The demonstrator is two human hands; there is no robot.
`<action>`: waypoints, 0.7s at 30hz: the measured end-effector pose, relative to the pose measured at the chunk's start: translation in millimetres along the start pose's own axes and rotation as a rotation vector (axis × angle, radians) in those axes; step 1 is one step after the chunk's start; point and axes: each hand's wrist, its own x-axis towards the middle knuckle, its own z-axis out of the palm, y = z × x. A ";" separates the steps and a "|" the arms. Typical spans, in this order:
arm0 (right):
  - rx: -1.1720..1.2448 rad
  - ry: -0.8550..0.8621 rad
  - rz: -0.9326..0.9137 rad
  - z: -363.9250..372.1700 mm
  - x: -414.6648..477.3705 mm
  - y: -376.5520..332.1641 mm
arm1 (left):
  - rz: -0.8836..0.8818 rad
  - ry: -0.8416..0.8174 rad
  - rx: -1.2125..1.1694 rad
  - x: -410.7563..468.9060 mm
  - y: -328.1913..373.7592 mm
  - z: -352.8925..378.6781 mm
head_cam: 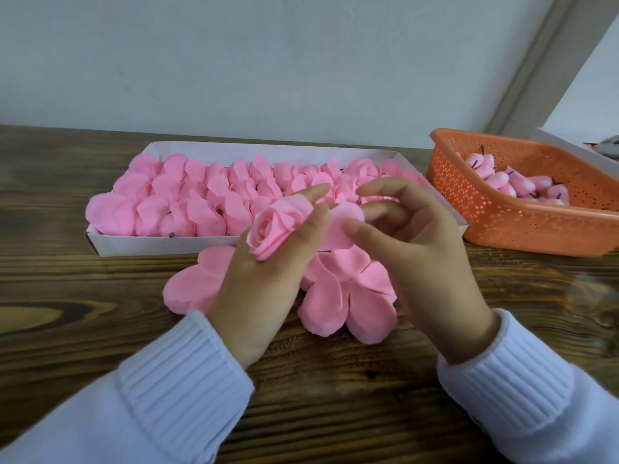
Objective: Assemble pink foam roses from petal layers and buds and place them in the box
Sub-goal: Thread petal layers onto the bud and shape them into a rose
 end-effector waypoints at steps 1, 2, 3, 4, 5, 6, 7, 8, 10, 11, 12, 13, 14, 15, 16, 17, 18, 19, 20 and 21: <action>-0.036 0.001 -0.068 0.7 -1.4 -1.2 | 0.013 -0.004 0.018 -0.2 -2.4 -0.9; -0.079 0.000 -0.125 1.6 -2.9 -2.4 | 0.030 -0.024 0.039 -1.7 -3.2 -0.7; -0.125 0.000 -0.168 2.7 -4.4 -3.4 | 0.051 -0.044 0.063 -2.9 -2.2 -0.1; -0.163 0.006 -0.199 3.7 -5.7 -4.0 | 0.072 -0.059 0.080 -3.7 -1.1 0.8; -0.192 0.017 -0.217 4.5 -6.8 -4.5 | 0.104 -0.079 0.106 -4.6 -0.9 0.8; -0.211 0.032 -0.228 5.3 -7.4 -5.0 | 0.120 -0.096 0.123 -5.6 0.1 1.3; -0.224 0.050 -0.232 5.9 -7.8 -5.3 | 0.119 -0.112 0.136 -5.9 2.4 3.1; -0.232 0.071 -0.233 6.2 -7.9 -5.4 | 0.111 -0.116 0.138 -6.9 2.9 3.5; -0.240 0.115 -0.228 6.3 -7.8 -5.3 | 0.102 -0.099 0.152 -6.9 0.1 2.5; -0.243 0.131 -0.225 6.1 -7.7 -5.4 | 0.105 -0.085 0.172 -6.7 -0.6 3.3; -0.247 0.142 -0.224 6.1 -7.7 -5.6 | 0.110 -0.072 0.195 -7.2 -0.3 3.6; -0.249 0.149 -0.221 6.2 -7.9 -5.8 | 0.109 -0.056 0.206 -7.5 -0.9 4.1; -0.249 0.155 -0.219 6.4 -8.1 -6.0 | 0.110 -0.056 0.207 -7.8 -0.5 4.4; -0.247 0.161 -0.217 6.5 -8.4 -6.0 | 0.106 -0.066 0.198 -7.7 -0.6 4.4; -0.245 0.166 -0.218 6.4 -8.8 -5.9 | 0.112 -0.067 0.188 -7.9 0.4 4.9; -0.247 0.165 -0.223 6.6 -9.2 -6.0 | 0.121 -0.081 0.174 -8.2 -0.1 4.5; -0.254 0.155 -0.235 7.2 -9.8 -6.4 | 0.122 -0.093 0.174 -8.4 0.9 4.8; -0.264 0.136 -0.254 8.2 -10.4 -6.9 | 0.119 -0.102 0.177 -9.0 2.3 5.7; -0.273 0.110 -0.275 9.4 -11.1 -7.6 | 0.123 -0.114 0.177 -9.8 3.6 7.0; -0.281 0.081 -0.294 10.5 -11.8 -7.9 | 0.135 -0.129 0.179 -10.2 4.0 7.9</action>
